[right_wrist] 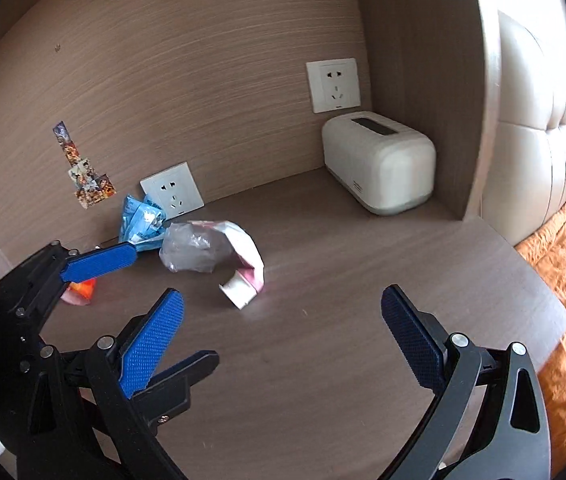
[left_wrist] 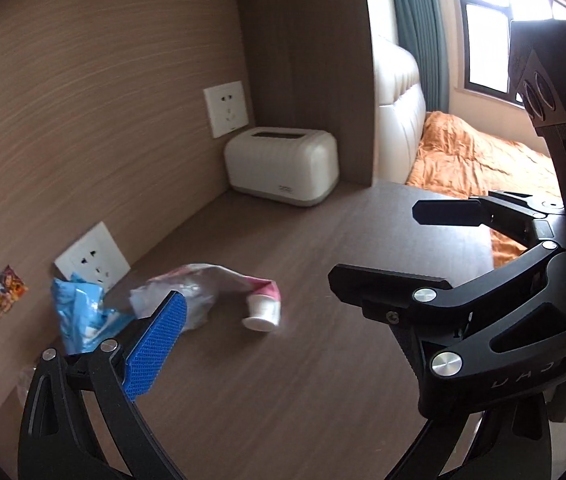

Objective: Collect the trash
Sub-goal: 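Return both open tools to the desk, then grasp the clear plastic bag with the left tool while the right tool grasps the white cup, then carry the clear bag and white cup over the bin and open both tools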

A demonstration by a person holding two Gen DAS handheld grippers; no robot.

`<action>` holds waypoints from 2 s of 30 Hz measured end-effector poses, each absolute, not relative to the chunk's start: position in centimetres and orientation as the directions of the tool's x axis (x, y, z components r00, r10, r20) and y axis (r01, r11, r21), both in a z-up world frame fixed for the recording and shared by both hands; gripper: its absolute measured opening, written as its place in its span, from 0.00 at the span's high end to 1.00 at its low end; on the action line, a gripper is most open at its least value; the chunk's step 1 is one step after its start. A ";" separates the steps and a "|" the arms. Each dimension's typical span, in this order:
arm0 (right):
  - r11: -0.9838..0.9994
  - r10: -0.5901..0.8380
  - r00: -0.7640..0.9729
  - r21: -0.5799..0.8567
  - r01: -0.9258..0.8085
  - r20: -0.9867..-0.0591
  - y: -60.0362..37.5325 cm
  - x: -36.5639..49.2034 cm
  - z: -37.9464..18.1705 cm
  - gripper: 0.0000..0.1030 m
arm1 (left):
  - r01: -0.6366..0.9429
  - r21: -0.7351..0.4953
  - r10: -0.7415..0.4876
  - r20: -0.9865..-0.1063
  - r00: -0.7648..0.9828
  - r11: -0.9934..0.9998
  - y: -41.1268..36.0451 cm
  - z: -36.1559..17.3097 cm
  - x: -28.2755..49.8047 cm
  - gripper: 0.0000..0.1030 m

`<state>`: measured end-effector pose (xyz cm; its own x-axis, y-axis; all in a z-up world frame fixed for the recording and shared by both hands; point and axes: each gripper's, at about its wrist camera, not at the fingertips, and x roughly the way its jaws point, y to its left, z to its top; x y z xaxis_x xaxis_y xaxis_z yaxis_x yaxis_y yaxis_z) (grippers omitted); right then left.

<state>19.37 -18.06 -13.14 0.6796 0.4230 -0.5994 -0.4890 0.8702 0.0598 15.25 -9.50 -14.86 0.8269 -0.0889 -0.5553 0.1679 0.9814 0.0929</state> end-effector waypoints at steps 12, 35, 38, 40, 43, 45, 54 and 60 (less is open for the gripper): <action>0.926 0.276 0.663 0.007 -0.378 -0.696 -11.4 25.1 -17.0 0.11 | 0.158 0.051 -0.091 -0.631 0.771 0.986 0.0 -18.7 21.7 0.05; 0.921 0.277 0.645 0.005 -0.390 -0.712 -13.0 23.5 -15.8 0.71 | 0.231 0.003 -0.164 -0.693 0.702 0.973 -1.6 -18.5 21.7 0.75; 0.930 0.271 0.673 0.007 -0.368 -0.688 -15.6 22.1 -14.1 0.71 | 0.252 -0.004 -0.188 -0.680 0.709 0.968 -3.3 -17.3 20.4 0.75; 0.937 0.263 0.690 0.009 -0.348 -0.675 -16.9 21.4 -13.3 0.71 | 0.276 -0.006 -0.208 -0.673 0.710 0.961 -4.7 -16.7 19.6 0.75; 0.951 0.246 0.713 0.019 -0.310 -0.657 -19.1 19.8 -12.7 0.73 | 0.331 -0.018 -0.258 -0.667 0.699 0.943 -7.7 -16.1 18.3 0.75; 0.959 0.227 0.723 0.023 -0.281 -0.652 -20.9 18.7 -12.4 0.74 | 0.370 -0.022 -0.289 -0.667 0.686 0.929 -9.7 -15.9 17.3 0.75; 0.990 0.127 0.732 0.045 -0.131 -0.669 -30.4 13.1 -12.9 0.74 | 0.552 -0.049 -0.422 -0.702 0.573 0.832 -20.7 -17.6 13.8 0.75; 0.996 0.059 0.702 0.089 0.006 -0.709 -36.8 9.7 -14.6 0.74 | 0.652 -0.063 -0.471 -0.743 0.475 0.756 -27.4 -19.8 11.7 0.75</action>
